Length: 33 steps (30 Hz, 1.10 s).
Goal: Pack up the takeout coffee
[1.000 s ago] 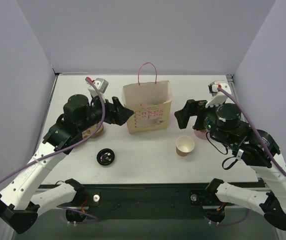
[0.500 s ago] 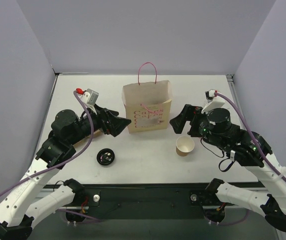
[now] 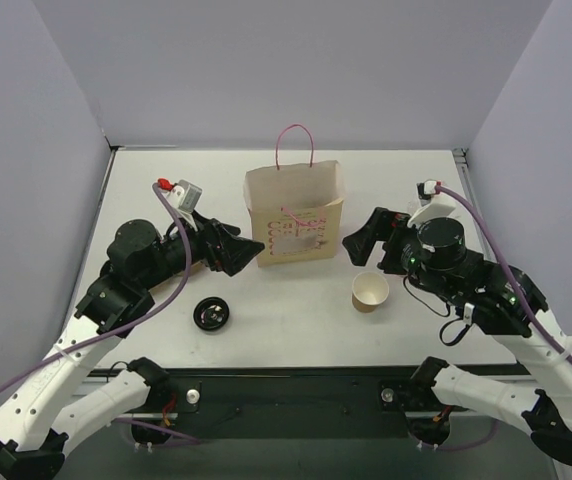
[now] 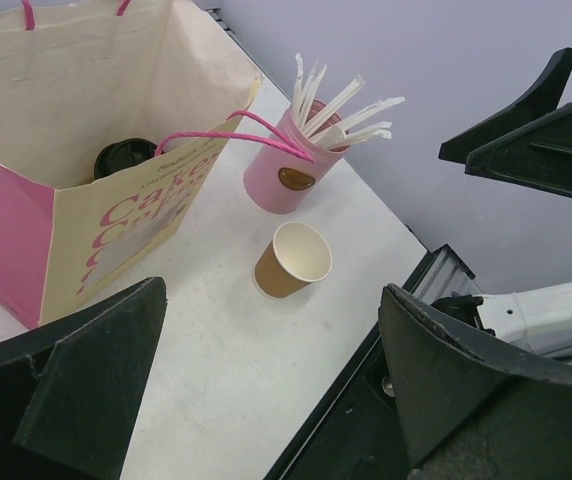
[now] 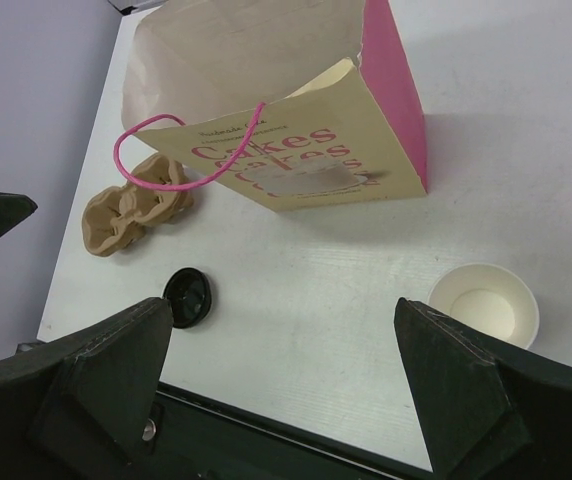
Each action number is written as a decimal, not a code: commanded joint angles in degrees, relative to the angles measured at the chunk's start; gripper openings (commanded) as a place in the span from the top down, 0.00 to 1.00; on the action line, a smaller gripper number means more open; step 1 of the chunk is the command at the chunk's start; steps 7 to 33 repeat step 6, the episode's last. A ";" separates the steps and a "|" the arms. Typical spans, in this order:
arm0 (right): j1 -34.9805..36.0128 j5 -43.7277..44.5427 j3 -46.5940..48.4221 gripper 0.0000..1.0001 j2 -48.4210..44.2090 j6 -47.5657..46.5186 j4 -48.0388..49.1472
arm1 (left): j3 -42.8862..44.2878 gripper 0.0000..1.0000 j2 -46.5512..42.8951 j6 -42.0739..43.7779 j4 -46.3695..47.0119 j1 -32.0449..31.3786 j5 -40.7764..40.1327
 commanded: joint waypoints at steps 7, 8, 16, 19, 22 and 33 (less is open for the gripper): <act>-0.18 2.19 -0.34 0.00 -1.06 -0.14 2.69 | 1.62 0.03 -0.62 2.10 -0.16 0.16 0.37; -0.18 2.19 -0.34 0.00 -1.06 -0.14 2.69 | 1.62 0.03 -0.62 2.10 -0.16 0.16 0.37; -0.18 2.19 -0.34 0.00 -1.06 -0.14 2.69 | 1.62 0.03 -0.62 2.10 -0.16 0.16 0.37; -0.18 2.19 -0.34 0.00 -1.06 -0.14 2.69 | 1.62 0.03 -0.62 2.10 -0.16 0.16 0.37; -0.18 2.19 -0.34 0.00 -1.06 -0.14 2.69 | 1.62 0.03 -0.62 2.10 -0.16 0.16 0.37; -0.18 2.19 -0.34 0.00 -1.06 -0.14 2.69 | 1.62 0.03 -0.62 2.10 -0.16 0.16 0.37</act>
